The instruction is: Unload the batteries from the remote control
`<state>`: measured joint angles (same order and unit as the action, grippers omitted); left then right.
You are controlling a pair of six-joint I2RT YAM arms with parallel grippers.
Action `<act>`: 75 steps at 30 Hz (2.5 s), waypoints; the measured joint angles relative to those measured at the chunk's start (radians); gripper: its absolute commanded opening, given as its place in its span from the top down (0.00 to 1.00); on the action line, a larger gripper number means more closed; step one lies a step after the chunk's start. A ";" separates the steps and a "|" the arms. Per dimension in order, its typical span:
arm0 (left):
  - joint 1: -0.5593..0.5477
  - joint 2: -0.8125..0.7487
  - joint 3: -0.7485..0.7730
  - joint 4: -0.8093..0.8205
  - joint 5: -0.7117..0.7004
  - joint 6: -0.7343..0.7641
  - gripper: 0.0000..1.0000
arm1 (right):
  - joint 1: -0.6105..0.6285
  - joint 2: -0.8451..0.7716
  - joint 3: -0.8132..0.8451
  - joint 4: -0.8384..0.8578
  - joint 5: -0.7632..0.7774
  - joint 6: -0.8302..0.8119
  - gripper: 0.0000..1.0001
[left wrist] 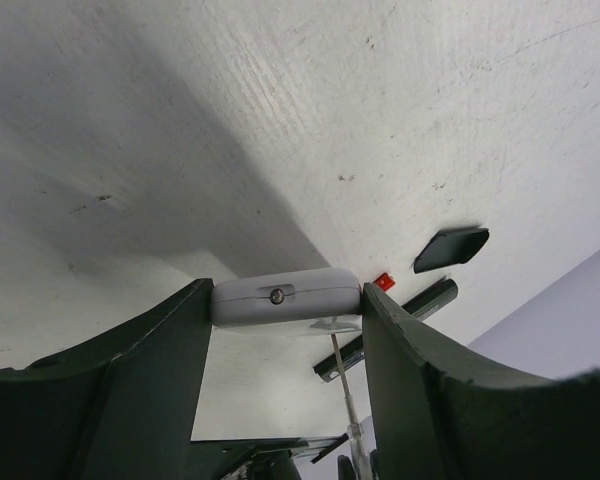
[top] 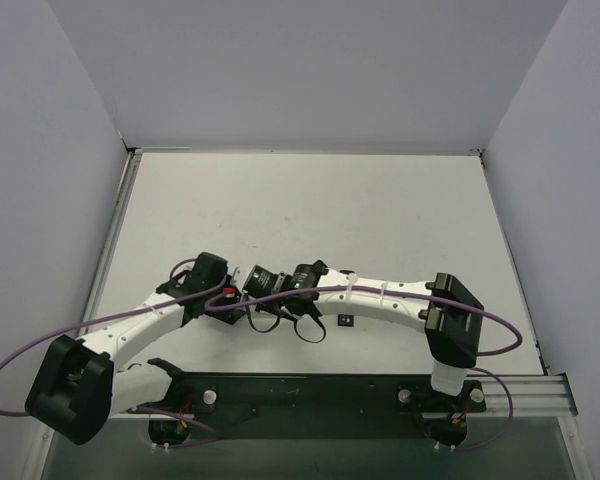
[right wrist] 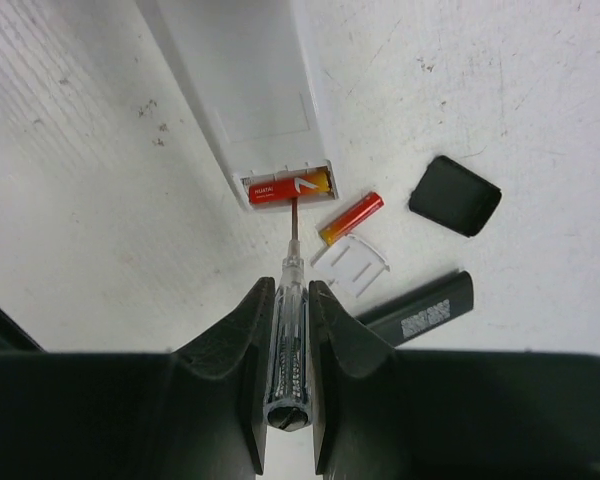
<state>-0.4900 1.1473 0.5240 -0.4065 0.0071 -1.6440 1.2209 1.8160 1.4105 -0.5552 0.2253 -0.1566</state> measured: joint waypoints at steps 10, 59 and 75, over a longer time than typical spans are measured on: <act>0.035 0.097 0.029 0.037 0.030 0.060 1.00 | -0.119 -0.159 -0.233 0.315 -0.161 0.077 1.00; 0.082 0.072 0.024 -0.006 0.073 0.198 1.00 | -0.051 -0.367 -0.695 0.596 -0.140 0.364 1.00; 0.079 -0.066 -0.050 0.235 0.028 0.308 1.00 | -0.090 -0.423 -0.687 0.576 -0.173 0.360 1.00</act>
<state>-0.4114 1.0813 0.4736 -0.1711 0.0349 -1.3357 1.1309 1.3926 0.7235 0.0212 0.0521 0.2031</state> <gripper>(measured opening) 0.663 0.123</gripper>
